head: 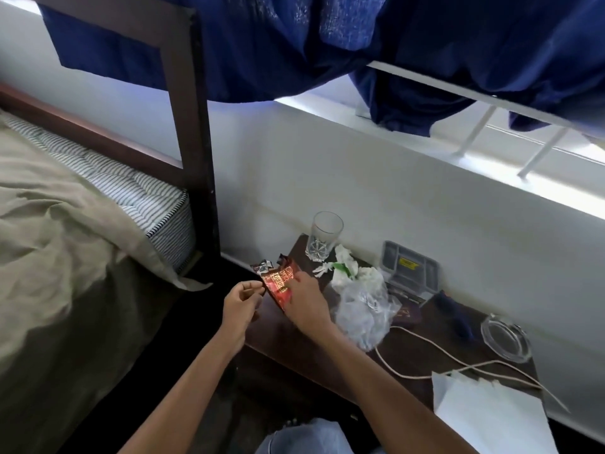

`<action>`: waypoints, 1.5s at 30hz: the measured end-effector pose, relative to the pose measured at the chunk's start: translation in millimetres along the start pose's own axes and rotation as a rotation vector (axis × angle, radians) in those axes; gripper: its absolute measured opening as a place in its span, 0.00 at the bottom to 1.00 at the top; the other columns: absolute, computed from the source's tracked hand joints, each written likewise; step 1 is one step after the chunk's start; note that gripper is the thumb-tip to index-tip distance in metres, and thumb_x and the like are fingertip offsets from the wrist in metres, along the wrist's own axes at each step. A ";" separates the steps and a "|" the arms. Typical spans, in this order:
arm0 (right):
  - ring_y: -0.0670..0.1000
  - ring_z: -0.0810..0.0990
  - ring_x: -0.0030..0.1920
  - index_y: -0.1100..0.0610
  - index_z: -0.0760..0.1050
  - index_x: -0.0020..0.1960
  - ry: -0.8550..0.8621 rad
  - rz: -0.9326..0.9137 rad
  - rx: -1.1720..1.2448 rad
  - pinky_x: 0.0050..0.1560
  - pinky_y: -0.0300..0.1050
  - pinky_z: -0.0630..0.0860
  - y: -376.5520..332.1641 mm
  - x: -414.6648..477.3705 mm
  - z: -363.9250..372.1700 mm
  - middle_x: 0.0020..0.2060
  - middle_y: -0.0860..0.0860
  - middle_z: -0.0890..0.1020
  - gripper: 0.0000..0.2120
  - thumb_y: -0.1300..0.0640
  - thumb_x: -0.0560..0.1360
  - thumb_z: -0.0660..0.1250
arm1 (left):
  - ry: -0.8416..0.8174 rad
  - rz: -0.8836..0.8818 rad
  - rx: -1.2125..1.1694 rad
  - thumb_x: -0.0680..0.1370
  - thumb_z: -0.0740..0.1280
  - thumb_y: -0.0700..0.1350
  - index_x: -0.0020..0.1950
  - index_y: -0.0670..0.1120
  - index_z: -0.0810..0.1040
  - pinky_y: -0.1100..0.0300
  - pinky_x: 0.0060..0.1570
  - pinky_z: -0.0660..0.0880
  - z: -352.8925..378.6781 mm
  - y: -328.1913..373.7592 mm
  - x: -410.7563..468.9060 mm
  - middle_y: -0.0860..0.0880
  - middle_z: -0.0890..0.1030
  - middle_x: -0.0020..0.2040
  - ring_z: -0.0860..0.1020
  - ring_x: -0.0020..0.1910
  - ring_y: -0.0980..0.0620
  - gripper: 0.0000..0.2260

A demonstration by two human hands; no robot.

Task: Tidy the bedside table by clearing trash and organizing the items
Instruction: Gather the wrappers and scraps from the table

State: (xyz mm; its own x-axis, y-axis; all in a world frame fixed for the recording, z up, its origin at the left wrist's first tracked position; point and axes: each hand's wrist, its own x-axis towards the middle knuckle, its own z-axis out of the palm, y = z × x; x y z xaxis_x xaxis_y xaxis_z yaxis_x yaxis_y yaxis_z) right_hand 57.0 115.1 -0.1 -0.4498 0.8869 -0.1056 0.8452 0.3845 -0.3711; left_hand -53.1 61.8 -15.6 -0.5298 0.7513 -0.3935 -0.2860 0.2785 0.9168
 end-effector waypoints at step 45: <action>0.52 0.78 0.54 0.54 0.70 0.56 0.302 0.155 1.121 0.49 0.43 0.78 34.9 -178.9 -111.1 0.54 0.57 0.77 0.24 0.73 0.66 0.70 | -0.846 0.027 -0.045 0.71 0.67 0.27 0.66 0.55 0.66 0.57 0.44 0.79 55.8 37.0 -174.8 0.44 0.79 0.56 0.81 0.51 0.49 0.31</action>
State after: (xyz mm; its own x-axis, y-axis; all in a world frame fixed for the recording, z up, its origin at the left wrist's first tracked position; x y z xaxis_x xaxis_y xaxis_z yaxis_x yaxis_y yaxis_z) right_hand 199.0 -1.7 108.3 -0.1502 0.9872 -0.0539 0.0897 -0.0406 -0.9951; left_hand 73.5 -25.9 90.8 0.2342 0.9568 -0.1724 -0.3229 0.2438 0.9145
